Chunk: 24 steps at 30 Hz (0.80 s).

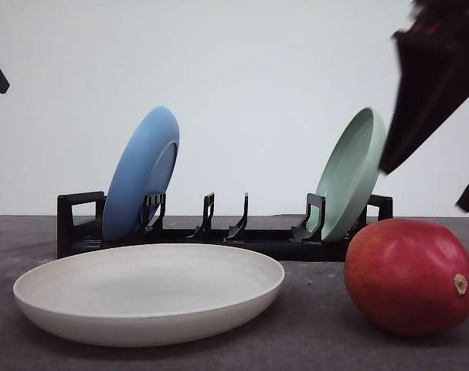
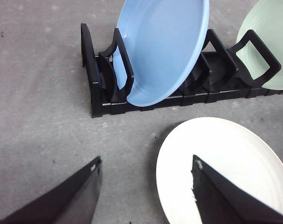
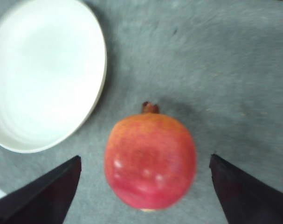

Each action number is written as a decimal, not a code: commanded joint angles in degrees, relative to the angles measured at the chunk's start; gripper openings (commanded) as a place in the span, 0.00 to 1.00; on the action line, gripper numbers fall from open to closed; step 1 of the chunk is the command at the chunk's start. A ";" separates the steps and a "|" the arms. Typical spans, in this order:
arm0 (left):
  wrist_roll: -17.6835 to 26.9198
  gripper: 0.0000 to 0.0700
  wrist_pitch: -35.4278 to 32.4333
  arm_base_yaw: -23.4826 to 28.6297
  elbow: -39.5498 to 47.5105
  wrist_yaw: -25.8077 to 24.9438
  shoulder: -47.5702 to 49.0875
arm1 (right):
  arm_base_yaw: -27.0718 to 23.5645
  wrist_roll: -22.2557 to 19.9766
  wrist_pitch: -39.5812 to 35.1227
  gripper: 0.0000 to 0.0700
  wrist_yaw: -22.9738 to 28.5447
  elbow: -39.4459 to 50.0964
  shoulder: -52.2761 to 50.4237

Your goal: Place pomegranate in white plate

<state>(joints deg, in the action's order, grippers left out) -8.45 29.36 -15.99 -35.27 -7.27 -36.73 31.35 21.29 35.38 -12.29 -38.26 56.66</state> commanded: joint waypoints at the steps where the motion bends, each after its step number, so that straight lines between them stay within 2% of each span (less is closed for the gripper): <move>1: -0.21 0.51 -0.68 -0.09 -0.26 -0.07 -0.26 | 1.52 0.19 -0.62 0.81 1.31 -1.19 2.68; 8: -0.17 0.51 -0.66 -0.09 -0.26 -0.07 -0.26 | 4.71 0.42 -3.05 0.81 4.95 -1.39 10.99; 14: -0.20 0.51 -0.68 -0.09 -0.26 -0.04 -0.31 | 5.34 0.40 -3.67 0.81 5.01 -1.39 16.45; 16: -0.19 0.51 -0.68 -0.09 -0.26 -0.04 -0.31 | 5.34 0.40 -3.63 0.79 4.98 -1.41 17.48; 19: -0.20 0.51 -0.68 -0.09 -0.26 -0.04 -0.31 | 5.34 0.35 -3.14 0.69 4.83 -1.80 17.75; 24: -0.20 0.51 -0.69 -0.09 -0.26 -0.04 -0.31 | 5.28 -3.56 3.45 0.68 4.91 -6.52 17.78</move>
<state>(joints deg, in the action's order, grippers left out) -8.45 29.36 -15.98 -35.27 -7.27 -36.73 36.32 20.08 38.53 -7.49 -42.60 73.91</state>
